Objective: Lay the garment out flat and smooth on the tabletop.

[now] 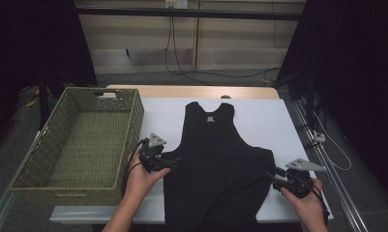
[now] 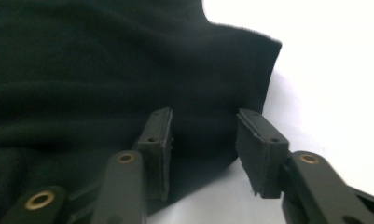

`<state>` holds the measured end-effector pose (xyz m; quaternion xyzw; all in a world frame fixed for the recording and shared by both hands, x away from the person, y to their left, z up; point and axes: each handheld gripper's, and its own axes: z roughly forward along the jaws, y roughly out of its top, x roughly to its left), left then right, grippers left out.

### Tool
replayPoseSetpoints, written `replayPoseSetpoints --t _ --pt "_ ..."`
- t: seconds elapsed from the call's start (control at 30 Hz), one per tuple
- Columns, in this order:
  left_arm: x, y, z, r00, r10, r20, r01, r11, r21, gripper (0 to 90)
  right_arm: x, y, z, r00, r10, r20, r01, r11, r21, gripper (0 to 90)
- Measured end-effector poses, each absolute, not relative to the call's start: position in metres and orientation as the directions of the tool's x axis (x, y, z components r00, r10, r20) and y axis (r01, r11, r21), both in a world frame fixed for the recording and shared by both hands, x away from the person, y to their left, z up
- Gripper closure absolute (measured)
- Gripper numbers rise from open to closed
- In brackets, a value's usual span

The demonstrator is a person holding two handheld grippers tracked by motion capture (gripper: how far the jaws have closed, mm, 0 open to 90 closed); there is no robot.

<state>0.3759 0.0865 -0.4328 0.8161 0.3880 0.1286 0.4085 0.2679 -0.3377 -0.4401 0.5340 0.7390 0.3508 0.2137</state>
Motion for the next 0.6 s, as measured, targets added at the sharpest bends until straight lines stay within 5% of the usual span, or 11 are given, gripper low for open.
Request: replayPoseSetpoints --t 0.17,0.43,0.6 --pt "0.367 0.09 -0.431 0.671 0.735 -0.097 0.508 -0.36 0.783 12.6 0.255 -0.331 -0.442 -0.355 0.932 0.078 0.647 0.185 0.74 49.8" --pt "0.35 0.095 -0.435 0.682 0.727 -0.073 0.497 -0.388 0.776 14.7 0.242 -0.308 -0.448 -0.437 0.898 0.045 0.658 0.285 0.697 58.1" --pt "0.351 0.096 -0.437 0.673 0.735 -0.086 0.51 -0.376 0.774 15.1 0.242 -0.303 -0.447 -0.49 0.872 0.01 0.633 0.348 0.692 88.8"
